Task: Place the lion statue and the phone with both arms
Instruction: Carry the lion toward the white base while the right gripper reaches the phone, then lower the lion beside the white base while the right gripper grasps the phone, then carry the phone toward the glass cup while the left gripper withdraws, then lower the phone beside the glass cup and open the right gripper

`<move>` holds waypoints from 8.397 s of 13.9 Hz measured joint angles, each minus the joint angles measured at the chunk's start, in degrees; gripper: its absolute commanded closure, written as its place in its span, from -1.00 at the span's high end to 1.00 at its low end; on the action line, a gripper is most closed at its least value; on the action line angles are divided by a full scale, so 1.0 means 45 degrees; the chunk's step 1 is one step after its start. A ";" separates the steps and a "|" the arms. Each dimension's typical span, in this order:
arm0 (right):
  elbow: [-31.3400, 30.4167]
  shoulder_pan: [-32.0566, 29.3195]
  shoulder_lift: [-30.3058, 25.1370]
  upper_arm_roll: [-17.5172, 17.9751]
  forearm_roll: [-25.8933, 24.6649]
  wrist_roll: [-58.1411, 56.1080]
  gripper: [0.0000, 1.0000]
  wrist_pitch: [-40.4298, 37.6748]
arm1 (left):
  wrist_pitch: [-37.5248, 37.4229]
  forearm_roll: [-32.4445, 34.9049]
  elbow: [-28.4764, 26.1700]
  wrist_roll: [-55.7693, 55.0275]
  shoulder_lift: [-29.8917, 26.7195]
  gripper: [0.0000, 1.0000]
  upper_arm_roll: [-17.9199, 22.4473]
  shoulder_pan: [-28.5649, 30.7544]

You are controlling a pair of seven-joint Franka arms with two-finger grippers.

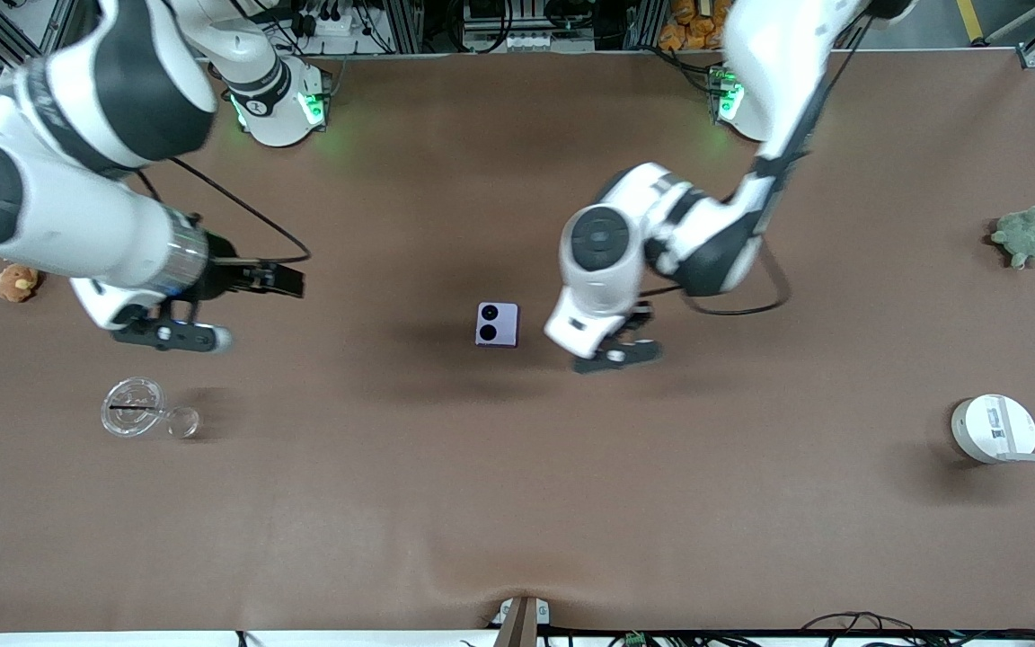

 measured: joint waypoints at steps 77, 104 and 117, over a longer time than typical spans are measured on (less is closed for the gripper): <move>-0.0082 0.1002 0.5692 -0.0405 -0.1811 0.0775 -1.00 0.6801 | -0.3111 -0.1024 -0.1716 0.9975 -0.5396 1.00 -0.2875 0.9187; -0.0609 -0.3217 0.6875 -0.0335 -0.1839 -0.5476 1.00 0.8362 | -0.6027 -0.1954 -0.1588 1.1766 -0.8189 1.00 0.0402 0.6236; 0.2814 -0.2931 0.6544 -0.0126 -0.1841 -0.5486 1.00 0.3803 | -0.6020 -0.1954 -0.1529 1.1765 -0.8174 1.00 0.0446 0.6240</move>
